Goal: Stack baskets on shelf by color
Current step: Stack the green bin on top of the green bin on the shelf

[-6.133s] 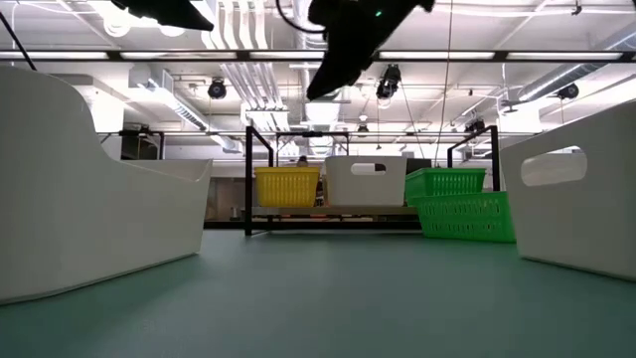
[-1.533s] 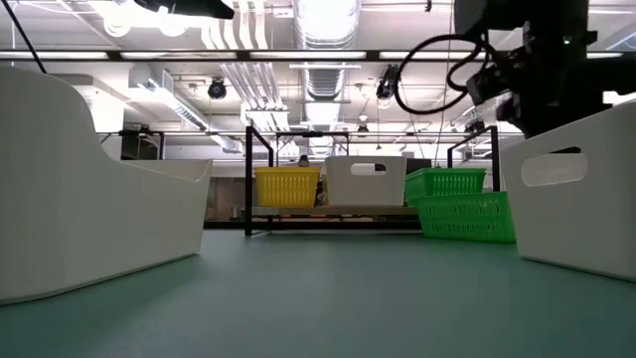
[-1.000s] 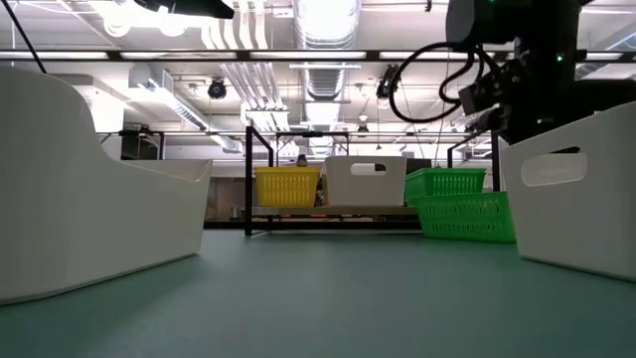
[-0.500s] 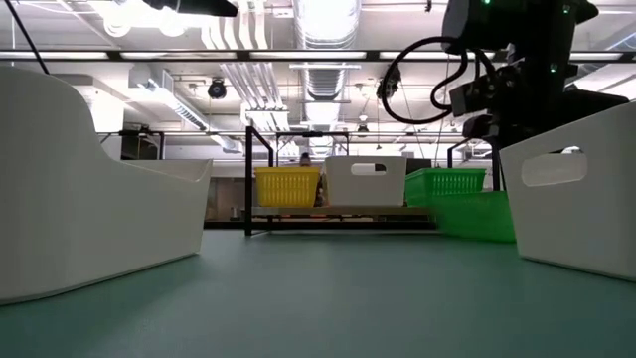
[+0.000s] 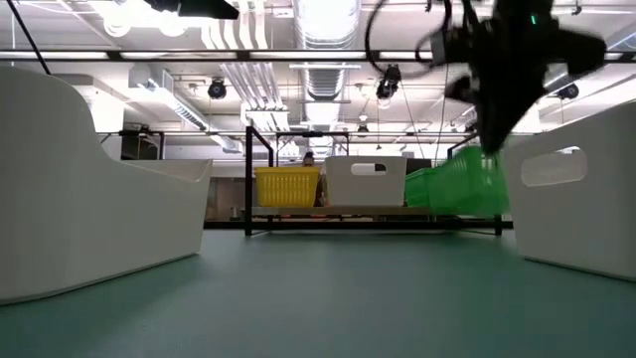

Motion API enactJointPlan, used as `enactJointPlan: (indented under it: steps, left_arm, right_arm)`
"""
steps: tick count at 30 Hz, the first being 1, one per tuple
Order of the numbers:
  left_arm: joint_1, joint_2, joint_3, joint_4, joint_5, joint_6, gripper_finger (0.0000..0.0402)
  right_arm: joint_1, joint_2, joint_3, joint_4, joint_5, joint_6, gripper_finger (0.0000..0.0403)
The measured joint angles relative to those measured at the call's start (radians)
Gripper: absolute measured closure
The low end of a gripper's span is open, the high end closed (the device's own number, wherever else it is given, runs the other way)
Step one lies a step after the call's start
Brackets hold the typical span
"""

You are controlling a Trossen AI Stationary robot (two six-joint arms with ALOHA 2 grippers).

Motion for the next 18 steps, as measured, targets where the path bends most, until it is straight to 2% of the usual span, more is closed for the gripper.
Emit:
enactJointPlan:
  steps: [7,10,14,18]
  left_arm:
    - [0.000,0.000,0.000,-0.001,0.000,0.000,0.0198]
    - [0.000,0.000,0.000,-0.001,0.000,0.000,0.0198]
    - [0.000,0.000,0.000,-0.001,0.000,0.001,0.0198]
    - [0.000,0.000,0.000,-0.001,0.000,0.015,0.0198]
  right_arm:
    - [0.021,0.000,0.258,-0.177,0.008,0.004,0.0392]
    - [0.021,0.000,0.343,-0.257,0.077,-0.001,0.0392]
    - [-0.011,0.001,0.408,-0.350,0.194,-0.044,0.0392]
    - [-0.100,0.000,0.417,-0.345,0.202,-0.146,0.0392]
